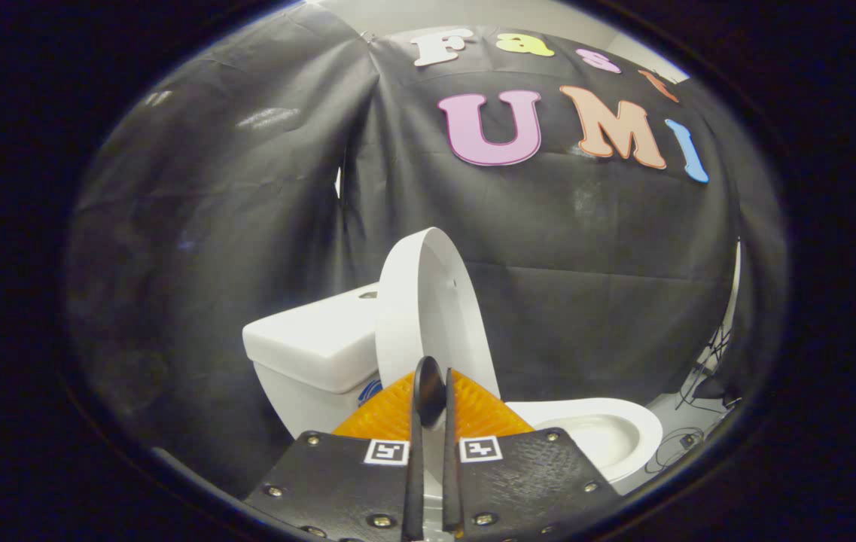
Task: Open the toilet lid.
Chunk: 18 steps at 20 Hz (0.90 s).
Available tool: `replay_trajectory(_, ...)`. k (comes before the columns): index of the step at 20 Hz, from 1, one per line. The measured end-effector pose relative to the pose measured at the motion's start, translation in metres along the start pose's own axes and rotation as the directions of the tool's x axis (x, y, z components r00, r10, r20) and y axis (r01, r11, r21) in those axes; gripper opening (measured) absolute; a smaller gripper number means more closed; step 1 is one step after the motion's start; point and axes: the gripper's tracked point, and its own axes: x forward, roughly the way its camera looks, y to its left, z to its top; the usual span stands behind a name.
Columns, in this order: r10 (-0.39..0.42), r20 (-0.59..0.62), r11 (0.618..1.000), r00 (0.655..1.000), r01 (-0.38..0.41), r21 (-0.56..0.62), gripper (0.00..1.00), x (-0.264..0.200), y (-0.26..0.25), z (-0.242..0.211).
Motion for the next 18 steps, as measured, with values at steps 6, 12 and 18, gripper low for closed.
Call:
replay_trajectory(6, 0.05, -0.013, 0.999, 0.999, -0.05, 0.001, 0.14, -0.005, -0.001, 0.001)
replay_trajectory(12, 0.088, 0.017, 0.996, 0.996, -0.088, 0.002, 0.27, -0.021, -0.008, 0.017)
replay_trajectory(18, 0.135, 0.001, 0.991, 0.991, -0.135, 0.008, 0.42, -0.035, -0.016, 0.018)
